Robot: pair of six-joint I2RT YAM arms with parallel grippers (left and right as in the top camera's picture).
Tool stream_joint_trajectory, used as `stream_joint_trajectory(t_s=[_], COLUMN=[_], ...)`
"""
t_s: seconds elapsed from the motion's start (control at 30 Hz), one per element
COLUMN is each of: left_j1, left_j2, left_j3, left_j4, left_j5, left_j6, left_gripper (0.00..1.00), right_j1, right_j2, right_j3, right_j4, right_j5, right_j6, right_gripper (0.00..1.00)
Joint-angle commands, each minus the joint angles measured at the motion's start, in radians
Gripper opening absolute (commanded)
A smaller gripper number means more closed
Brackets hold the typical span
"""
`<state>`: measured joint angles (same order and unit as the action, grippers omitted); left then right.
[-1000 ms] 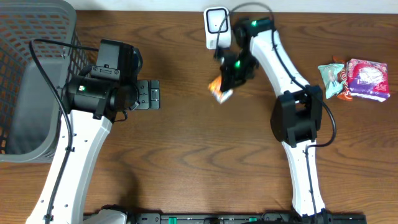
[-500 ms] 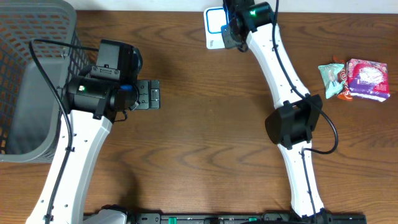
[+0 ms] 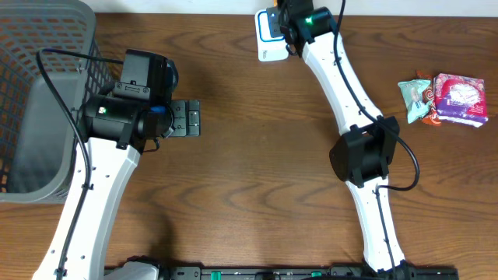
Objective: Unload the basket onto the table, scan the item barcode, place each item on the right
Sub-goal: 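Raise the orange box up to the scanner face with the right gripper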
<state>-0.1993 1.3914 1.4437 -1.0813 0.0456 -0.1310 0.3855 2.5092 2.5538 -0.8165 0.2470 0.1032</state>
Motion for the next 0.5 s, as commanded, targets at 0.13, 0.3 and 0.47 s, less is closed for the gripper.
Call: stream_joint_trajectory(t_s=[0.13, 0.3, 0.47], left_j1=[-0.001, -0.001, -0.001], left_j2=[-0.005, -0.005, -0.005], left_j3=[-0.002, -0.002, -0.002], left_j4=[-0.004, -0.004, -0.004], left_j5=[-0.009, -0.009, -0.009], left_j6=[-0.002, -0.002, -0.002], left_gripper=[0.98, 0.98, 0.98], right_j1=[0.017, 0.019, 0.014], right_j2=[-0.002, -0.009, -0.041], right_j3=[-0.114, -0.113, -0.113], right_j4=[0.021, 0.012, -0.043], right_j5=[0.022, 0.029, 0.127], right_j6=[0.016, 0.016, 0.017], right_gripper=[0.01, 0.01, 0.01])
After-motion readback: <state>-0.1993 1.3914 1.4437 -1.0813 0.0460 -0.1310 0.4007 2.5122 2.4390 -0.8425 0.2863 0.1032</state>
